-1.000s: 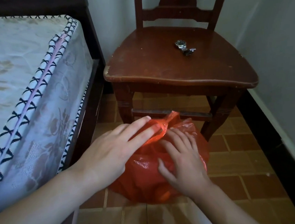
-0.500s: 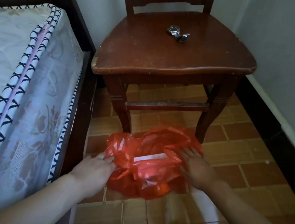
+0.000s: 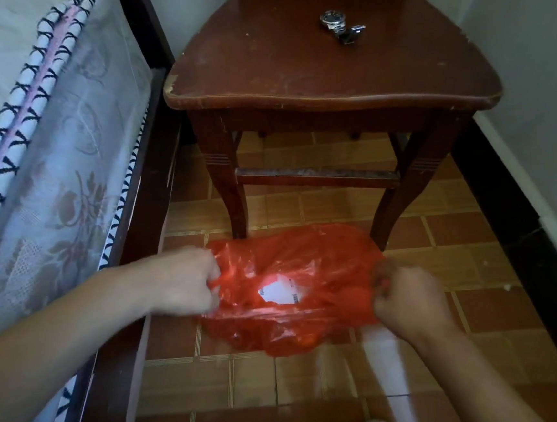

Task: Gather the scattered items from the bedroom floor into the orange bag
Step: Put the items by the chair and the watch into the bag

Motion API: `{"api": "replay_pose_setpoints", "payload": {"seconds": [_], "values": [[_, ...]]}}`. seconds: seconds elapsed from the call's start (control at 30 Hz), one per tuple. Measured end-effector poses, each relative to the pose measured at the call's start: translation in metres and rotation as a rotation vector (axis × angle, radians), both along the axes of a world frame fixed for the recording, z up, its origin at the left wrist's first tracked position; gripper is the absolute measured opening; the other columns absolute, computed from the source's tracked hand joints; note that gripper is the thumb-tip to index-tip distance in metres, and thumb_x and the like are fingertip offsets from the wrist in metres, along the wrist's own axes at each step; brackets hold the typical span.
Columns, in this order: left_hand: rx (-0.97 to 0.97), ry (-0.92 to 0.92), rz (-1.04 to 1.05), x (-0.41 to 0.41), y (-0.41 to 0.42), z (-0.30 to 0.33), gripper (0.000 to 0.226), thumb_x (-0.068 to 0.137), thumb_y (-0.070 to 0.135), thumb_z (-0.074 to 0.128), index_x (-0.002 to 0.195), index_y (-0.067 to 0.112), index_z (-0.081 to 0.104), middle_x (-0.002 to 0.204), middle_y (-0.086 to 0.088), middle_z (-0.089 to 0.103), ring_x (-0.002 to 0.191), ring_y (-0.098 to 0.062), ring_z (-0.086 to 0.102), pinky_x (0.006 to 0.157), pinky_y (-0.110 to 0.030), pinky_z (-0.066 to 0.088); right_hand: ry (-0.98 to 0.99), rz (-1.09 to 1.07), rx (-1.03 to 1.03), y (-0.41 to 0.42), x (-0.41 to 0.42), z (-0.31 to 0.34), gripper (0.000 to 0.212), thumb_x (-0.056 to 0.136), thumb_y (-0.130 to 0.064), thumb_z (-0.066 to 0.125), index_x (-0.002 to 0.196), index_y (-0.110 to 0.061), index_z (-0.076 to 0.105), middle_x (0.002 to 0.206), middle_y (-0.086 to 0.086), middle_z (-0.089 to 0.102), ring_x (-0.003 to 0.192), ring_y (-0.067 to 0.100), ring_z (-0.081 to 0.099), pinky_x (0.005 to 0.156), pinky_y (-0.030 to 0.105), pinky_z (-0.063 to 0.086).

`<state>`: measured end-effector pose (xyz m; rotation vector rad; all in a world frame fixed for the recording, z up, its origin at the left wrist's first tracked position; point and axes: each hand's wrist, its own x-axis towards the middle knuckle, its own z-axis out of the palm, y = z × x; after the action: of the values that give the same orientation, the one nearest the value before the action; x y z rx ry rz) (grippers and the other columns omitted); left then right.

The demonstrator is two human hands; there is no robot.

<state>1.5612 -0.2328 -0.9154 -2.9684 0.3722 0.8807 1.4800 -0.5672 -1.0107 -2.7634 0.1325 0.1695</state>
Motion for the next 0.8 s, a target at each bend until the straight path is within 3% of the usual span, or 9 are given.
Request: {"api": "replay_pose_setpoints", "payload": {"seconds": [0.07, 0.1, 0.13, 0.2, 0.27, 0.37, 0.53, 0.63, 0.8], "values": [[-0.038, -0.054, 0.032, 0.001, -0.001, 0.000, 0.035, 0.084, 0.046, 0.059, 0.063, 0.018, 0.058, 0.076, 0.003, 0.064, 0.070, -0.016, 0.063, 0.065, -0.034, 0.054, -0.314, 0.019, 0.087, 0.010, 0.008, 0.012, 0.016, 0.083, -0.027, 0.052, 0.087, -0.022, 0.066, 0.087, -0.008, 0.062, 0.071, 0.009, 0.056, 0.057, 0.024, 0.045], [-0.101, -0.114, 0.037, 0.000, -0.002, -0.004, 0.041, 0.083, 0.052, 0.055, 0.063, 0.017, 0.060, 0.074, 0.003, 0.064, 0.067, -0.016, 0.063, 0.063, -0.034, 0.053, -0.363, 0.094, 0.153, 0.020, 0.014, 0.009, 0.020, 0.086, -0.031, 0.052, 0.097, -0.023, 0.067, 0.100, -0.008, 0.063, 0.087, 0.010, 0.060, 0.070, 0.028, 0.051], [-0.147, -0.189, 0.024, -0.004, -0.004, -0.007, 0.044, 0.086, 0.055, 0.051, 0.065, 0.018, 0.060, 0.075, 0.005, 0.063, 0.069, -0.014, 0.063, 0.063, -0.032, 0.052, -0.307, 0.187, 0.200, 0.034, 0.019, 0.005, 0.032, 0.089, -0.038, 0.053, 0.116, -0.025, 0.066, 0.121, -0.006, 0.062, 0.112, 0.013, 0.059, 0.092, 0.036, 0.052], [-0.198, -0.324, -0.128, -0.020, -0.013, -0.012, 0.031, 0.093, 0.056, 0.049, 0.082, 0.027, 0.055, 0.087, 0.013, 0.055, 0.085, -0.012, 0.063, 0.069, -0.029, 0.049, -0.033, 0.353, 0.157, 0.064, 0.022, -0.019, 0.067, 0.094, -0.056, 0.050, 0.156, -0.034, 0.034, 0.165, -0.006, 0.026, 0.154, 0.017, 0.020, 0.125, 0.051, 0.020], [-0.246, -0.334, -0.233, -0.035, -0.019, -0.023, 0.025, 0.095, 0.053, 0.053, 0.107, 0.034, 0.042, 0.105, 0.015, 0.049, 0.102, -0.012, 0.061, 0.078, -0.023, 0.045, 0.146, 0.502, 0.072, 0.090, 0.016, -0.051, 0.091, 0.094, -0.068, 0.047, 0.164, -0.034, -0.001, 0.172, -0.006, -0.008, 0.158, 0.019, -0.011, 0.127, 0.056, 0.002], [-0.251, -0.276, -0.259, -0.042, -0.016, -0.042, 0.055, 0.095, 0.045, 0.062, 0.138, 0.032, 0.029, 0.152, 0.010, 0.037, 0.135, -0.012, 0.048, 0.104, -0.028, 0.047, 0.227, 0.648, 0.004, 0.110, -0.013, -0.088, 0.097, 0.096, -0.067, 0.044, 0.163, -0.029, -0.014, 0.171, -0.001, -0.019, 0.157, 0.024, -0.018, 0.126, 0.058, 0.000], [-0.196, -0.175, -0.340, -0.045, -0.009, -0.058, 0.090, 0.087, 0.002, 0.069, 0.151, 0.034, 0.014, 0.158, 0.005, 0.037, 0.139, -0.014, 0.045, 0.111, -0.031, 0.044, 0.234, 0.671, 0.089, 0.126, -0.055, -0.095, 0.089, 0.095, -0.063, 0.038, 0.165, -0.027, -0.005, 0.172, 0.000, -0.016, 0.157, 0.020, -0.018, 0.127, 0.053, -0.005], [-0.051, -0.079, -0.456, -0.050, -0.007, -0.068, 0.111, 0.083, -0.008, 0.065, 0.161, 0.031, -0.004, 0.169, 0.004, 0.014, 0.154, -0.018, 0.020, 0.123, -0.040, 0.026, 0.154, 0.752, 0.088, 0.127, -0.063, -0.087, 0.078, 0.095, -0.060, 0.041, 0.162, -0.022, 0.025, 0.171, 0.003, 0.014, 0.159, 0.024, 0.004, 0.127, 0.052, 0.007], [0.108, 0.060, -0.586, -0.051, 0.001, -0.083, 0.081, 0.100, 0.004, 0.046, 0.163, 0.032, 0.003, 0.171, 0.006, 0.001, 0.157, -0.026, -0.001, 0.125, -0.053, 0.013, 0.008, 0.951, 0.109, 0.124, -0.064, -0.068, 0.057, 0.097, -0.063, 0.040, 0.121, -0.021, 0.070, 0.133, -0.001, 0.060, 0.129, 0.023, 0.048, 0.107, 0.046, 0.040]]}}
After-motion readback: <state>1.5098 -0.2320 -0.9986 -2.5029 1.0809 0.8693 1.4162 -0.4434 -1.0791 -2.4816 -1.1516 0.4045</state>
